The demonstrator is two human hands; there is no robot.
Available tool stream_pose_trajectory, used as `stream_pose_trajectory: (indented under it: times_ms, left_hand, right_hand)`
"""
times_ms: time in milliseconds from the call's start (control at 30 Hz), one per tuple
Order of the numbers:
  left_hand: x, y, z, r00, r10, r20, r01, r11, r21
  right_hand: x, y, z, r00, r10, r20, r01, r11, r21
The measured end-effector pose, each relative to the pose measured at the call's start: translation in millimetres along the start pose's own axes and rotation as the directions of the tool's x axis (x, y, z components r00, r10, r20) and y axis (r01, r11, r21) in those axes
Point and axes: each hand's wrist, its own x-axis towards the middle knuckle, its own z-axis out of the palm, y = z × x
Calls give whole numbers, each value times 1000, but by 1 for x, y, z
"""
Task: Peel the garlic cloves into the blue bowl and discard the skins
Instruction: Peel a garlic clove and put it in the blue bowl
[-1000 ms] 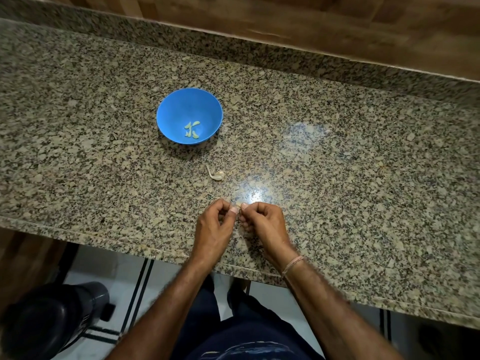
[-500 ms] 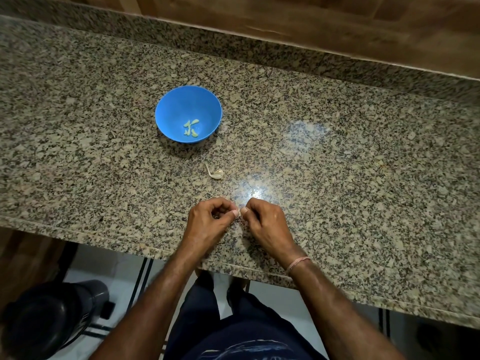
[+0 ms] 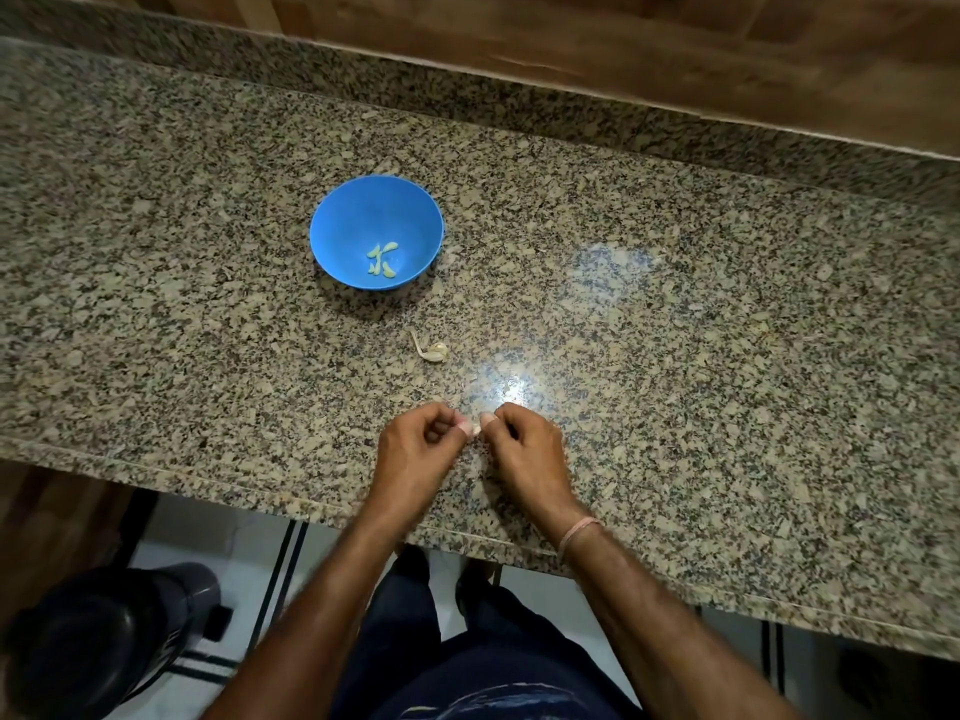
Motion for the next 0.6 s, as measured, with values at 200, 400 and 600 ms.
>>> stream_pose_trajectory:
  times_ms: [200, 400, 600]
  left_hand:
    - [7, 3, -9, 993, -50, 109, 65, 989, -135]
    - [2, 4, -10, 999, 24, 47, -27, 998, 61]
    - [-2, 7, -4, 999, 38, -25, -36, 995, 94]
  right_hand:
    - [3, -1, -4, 981, -190, -30, 184, 975, -126]
    - [2, -3, -7, 999, -48, 17, 48, 999, -1]
    - [0, -4, -3, 994, -102, -31, 100, 994, -49]
